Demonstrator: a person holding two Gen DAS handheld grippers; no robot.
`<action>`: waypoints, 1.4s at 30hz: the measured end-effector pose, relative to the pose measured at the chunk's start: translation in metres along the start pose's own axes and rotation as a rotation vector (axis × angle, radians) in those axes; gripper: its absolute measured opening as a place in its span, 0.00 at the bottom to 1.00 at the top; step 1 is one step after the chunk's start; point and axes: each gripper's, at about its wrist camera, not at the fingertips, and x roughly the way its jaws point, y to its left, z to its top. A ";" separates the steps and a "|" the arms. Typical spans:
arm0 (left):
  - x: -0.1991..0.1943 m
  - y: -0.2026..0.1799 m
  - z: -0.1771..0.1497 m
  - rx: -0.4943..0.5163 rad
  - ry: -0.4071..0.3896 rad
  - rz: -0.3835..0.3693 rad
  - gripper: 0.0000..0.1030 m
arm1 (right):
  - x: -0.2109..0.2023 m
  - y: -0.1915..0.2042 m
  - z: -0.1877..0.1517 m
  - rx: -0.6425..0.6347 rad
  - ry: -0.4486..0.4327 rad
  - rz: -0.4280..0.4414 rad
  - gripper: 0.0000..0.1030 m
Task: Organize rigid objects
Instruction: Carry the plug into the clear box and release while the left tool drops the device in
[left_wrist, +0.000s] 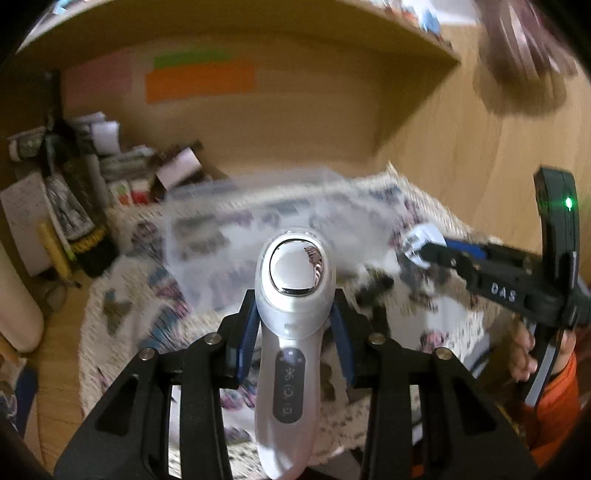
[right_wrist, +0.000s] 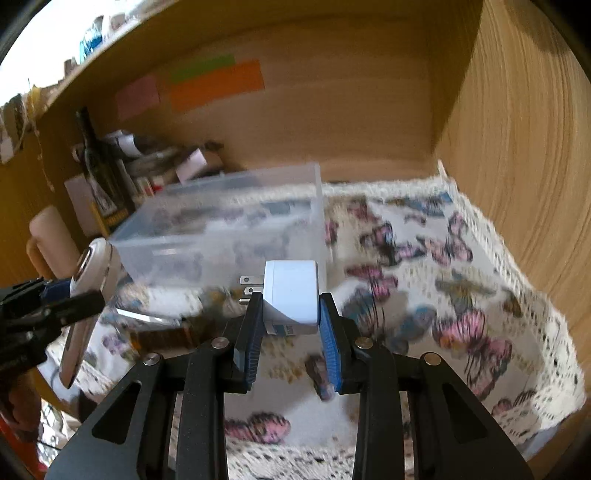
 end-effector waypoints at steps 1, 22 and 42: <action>-0.002 0.002 0.005 -0.005 -0.014 0.004 0.37 | -0.001 0.002 0.004 -0.002 -0.012 0.004 0.26; 0.047 0.057 0.118 0.016 -0.104 0.126 0.37 | 0.022 0.008 0.092 -0.051 -0.116 0.031 0.26; 0.163 0.033 0.101 0.168 0.217 0.061 0.36 | 0.125 0.025 0.081 -0.132 0.149 0.040 0.26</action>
